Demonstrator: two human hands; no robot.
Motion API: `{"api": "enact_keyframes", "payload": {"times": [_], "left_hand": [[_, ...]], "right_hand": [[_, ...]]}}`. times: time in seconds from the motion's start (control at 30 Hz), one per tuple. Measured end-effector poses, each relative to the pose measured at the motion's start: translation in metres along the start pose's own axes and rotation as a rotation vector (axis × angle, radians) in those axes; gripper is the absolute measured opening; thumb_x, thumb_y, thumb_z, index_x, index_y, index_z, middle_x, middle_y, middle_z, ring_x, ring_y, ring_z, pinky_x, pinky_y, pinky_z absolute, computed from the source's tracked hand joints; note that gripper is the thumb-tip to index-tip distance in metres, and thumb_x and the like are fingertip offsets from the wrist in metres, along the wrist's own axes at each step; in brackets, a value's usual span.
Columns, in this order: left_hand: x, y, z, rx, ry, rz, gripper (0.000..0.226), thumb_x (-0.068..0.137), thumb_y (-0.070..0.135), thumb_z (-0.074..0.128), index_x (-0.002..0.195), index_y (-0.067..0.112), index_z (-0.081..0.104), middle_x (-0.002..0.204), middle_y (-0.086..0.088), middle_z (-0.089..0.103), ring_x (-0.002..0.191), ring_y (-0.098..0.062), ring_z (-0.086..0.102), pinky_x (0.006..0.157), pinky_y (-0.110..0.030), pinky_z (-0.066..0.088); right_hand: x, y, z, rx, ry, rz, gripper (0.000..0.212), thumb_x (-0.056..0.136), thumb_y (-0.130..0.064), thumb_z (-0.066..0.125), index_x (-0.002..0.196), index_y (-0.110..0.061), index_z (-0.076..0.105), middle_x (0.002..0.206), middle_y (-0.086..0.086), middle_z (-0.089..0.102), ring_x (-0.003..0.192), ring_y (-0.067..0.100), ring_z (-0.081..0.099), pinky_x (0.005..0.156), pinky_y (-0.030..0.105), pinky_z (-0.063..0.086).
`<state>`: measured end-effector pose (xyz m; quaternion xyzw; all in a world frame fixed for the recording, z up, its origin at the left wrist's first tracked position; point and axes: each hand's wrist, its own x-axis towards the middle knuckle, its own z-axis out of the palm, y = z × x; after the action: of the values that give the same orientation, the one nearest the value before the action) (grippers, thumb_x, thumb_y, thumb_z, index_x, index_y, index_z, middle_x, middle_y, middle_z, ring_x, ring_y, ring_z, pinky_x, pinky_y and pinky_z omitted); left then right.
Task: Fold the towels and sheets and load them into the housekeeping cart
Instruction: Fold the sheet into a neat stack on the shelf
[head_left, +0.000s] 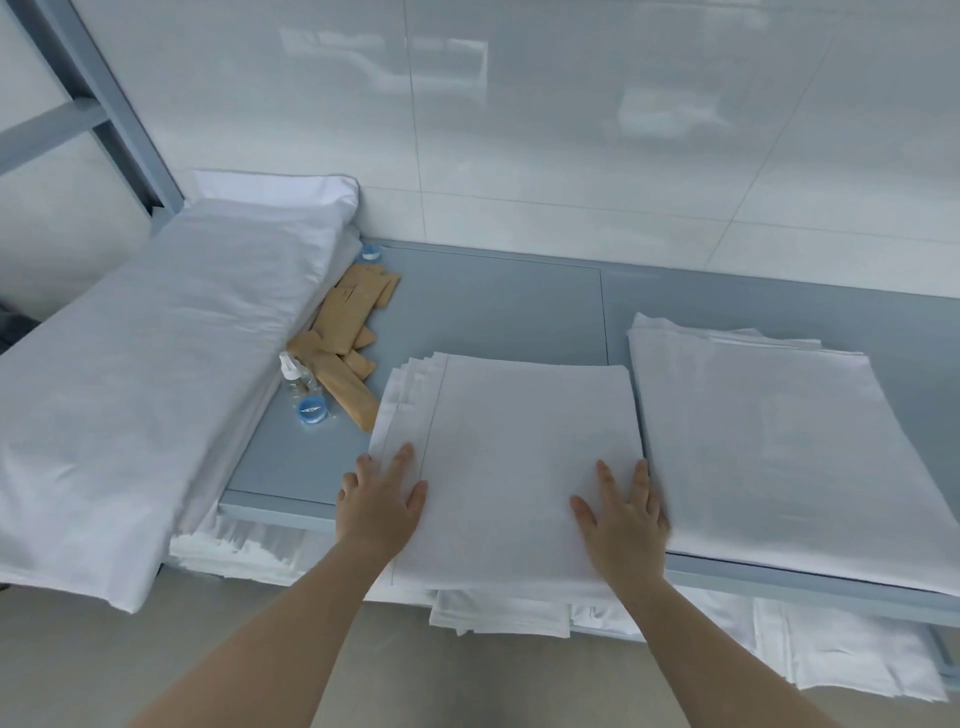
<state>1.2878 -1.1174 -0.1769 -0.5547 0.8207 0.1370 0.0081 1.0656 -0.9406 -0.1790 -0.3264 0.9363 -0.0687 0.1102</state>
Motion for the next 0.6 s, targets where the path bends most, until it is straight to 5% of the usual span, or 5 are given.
{"api": "enact_keyframes", "payload": {"times": [0.33,0.6], "left_hand": [[0.033,0.002,-0.017,-0.162,-0.180,-0.002,0.063,0.091,0.054,0.051,0.145,0.041,0.023,0.115,-0.018,0.052,0.103,-0.036,0.056,0.088,-0.042,0.049],[0.029,-0.013,-0.025,-0.064,-0.176,0.053,0.059,0.090,0.057,0.050,0.141,0.044,0.024,0.109,-0.010,0.055,0.094,-0.030,0.061,0.081,-0.039,0.054]], "right_hand": [[0.015,-0.008,-0.007,-0.070,-0.086,0.135,0.073,0.088,-0.069,0.036,0.150,-0.041,0.009,0.139,0.023,0.032,0.127,0.037,0.035,0.107,0.042,0.029],[-0.004,-0.011,-0.016,0.061,-0.213,0.227,0.102,0.073,-0.082,0.046,0.147,-0.044,-0.013,0.134,0.023,0.034,0.126,0.040,0.038,0.099,0.044,0.041]]}}
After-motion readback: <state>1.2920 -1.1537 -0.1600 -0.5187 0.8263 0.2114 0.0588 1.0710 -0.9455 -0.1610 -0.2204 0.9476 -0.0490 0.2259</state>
